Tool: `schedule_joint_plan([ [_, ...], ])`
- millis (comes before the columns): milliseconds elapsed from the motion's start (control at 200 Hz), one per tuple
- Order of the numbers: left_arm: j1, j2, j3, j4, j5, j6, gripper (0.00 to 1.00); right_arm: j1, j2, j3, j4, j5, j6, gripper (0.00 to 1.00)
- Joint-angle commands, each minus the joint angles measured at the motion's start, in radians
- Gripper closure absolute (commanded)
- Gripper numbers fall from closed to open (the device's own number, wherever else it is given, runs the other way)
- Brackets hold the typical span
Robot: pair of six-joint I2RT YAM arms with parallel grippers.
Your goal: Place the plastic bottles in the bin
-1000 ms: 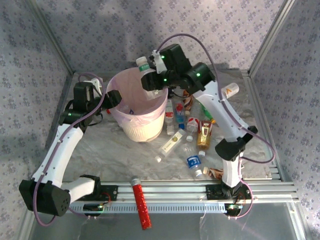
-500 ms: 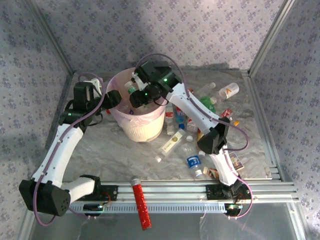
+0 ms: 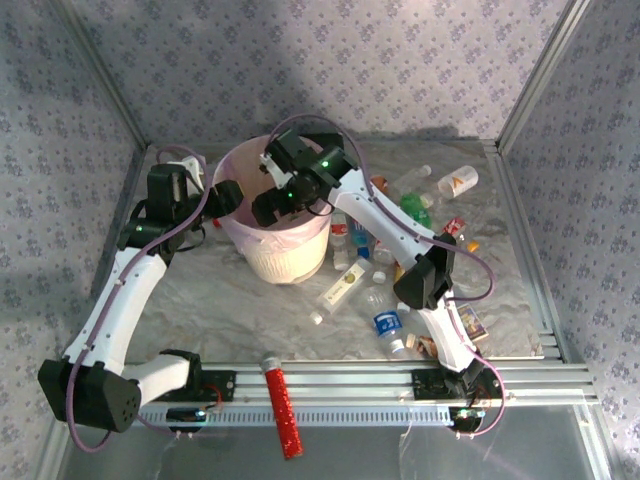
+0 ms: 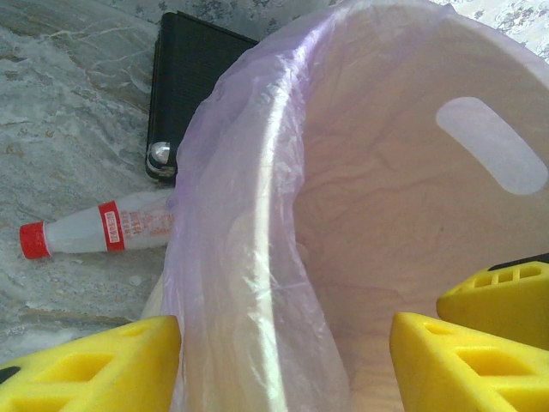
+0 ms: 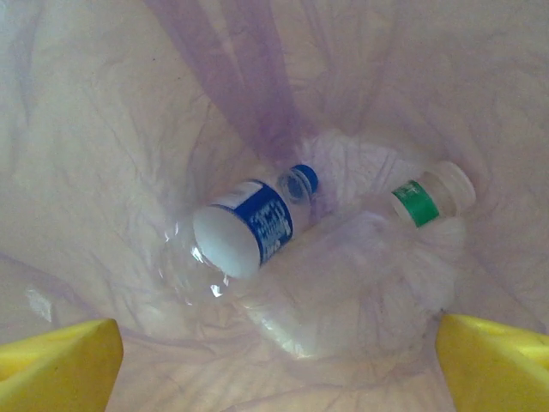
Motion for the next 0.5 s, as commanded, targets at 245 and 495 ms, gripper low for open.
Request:
schedule_joint_plan([
  [245,-0.005,0.031,0.011,-0.032,-0.023,0.025,0.35,0.013,-0.157,0.036,0.023,-0.037,-0.027,0.01],
  [495,-0.005,0.028,0.008,-0.032,-0.025,0.030,0.35,0.012,-0.324,-0.024,0.032,0.022,-0.044,0.01],
])
